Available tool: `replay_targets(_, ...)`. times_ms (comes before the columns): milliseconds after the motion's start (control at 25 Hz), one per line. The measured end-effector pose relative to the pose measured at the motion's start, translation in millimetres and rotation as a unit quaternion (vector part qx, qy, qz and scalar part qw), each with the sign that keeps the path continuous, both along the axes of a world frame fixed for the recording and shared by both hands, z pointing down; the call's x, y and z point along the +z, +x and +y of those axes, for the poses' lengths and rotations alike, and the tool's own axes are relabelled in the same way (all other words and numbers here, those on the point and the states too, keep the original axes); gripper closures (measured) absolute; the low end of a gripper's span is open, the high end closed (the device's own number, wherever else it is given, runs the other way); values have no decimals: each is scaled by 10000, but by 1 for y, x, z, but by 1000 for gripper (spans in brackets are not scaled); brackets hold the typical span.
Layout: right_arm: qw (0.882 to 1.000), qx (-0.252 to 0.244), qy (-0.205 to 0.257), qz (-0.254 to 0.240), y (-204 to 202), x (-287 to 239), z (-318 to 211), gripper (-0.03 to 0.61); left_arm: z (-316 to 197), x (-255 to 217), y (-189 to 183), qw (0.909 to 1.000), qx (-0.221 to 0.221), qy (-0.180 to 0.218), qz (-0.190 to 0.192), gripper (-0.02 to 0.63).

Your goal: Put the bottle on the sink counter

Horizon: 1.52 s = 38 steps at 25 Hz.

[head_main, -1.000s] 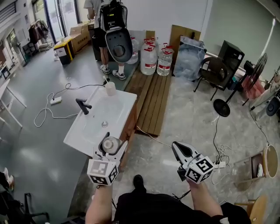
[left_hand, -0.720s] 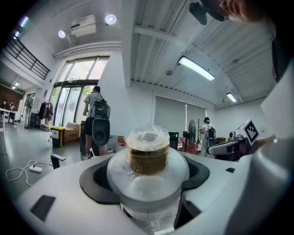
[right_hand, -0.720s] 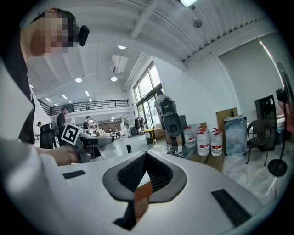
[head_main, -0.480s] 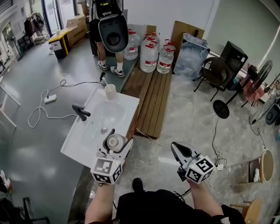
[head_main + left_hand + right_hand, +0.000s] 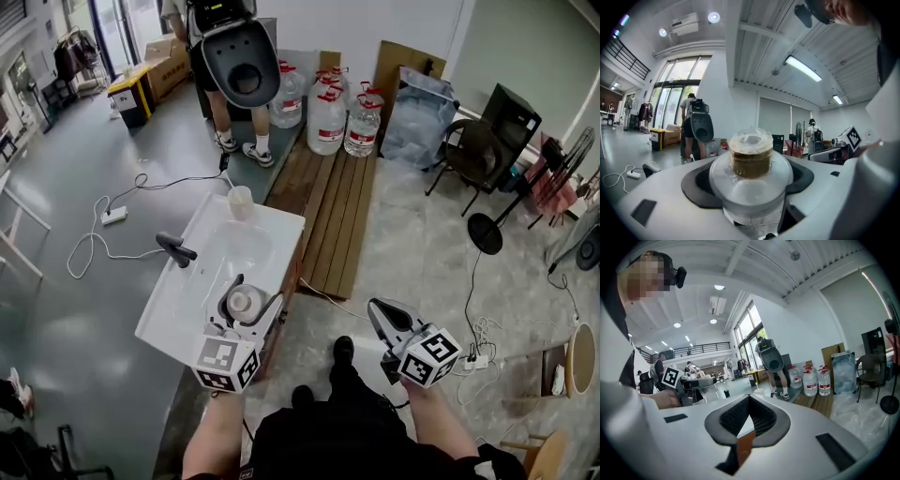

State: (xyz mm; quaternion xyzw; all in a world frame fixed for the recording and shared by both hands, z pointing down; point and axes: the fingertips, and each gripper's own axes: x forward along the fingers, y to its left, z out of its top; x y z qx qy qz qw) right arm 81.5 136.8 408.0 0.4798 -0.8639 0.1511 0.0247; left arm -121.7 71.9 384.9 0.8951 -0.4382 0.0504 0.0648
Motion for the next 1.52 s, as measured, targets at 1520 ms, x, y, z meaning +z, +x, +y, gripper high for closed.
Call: replay_targets(1520, 9797, -1929, -240, -484, 66, 11, -300, 565, -216, 4, 93, 9877, -1508, -346, -203, 276)
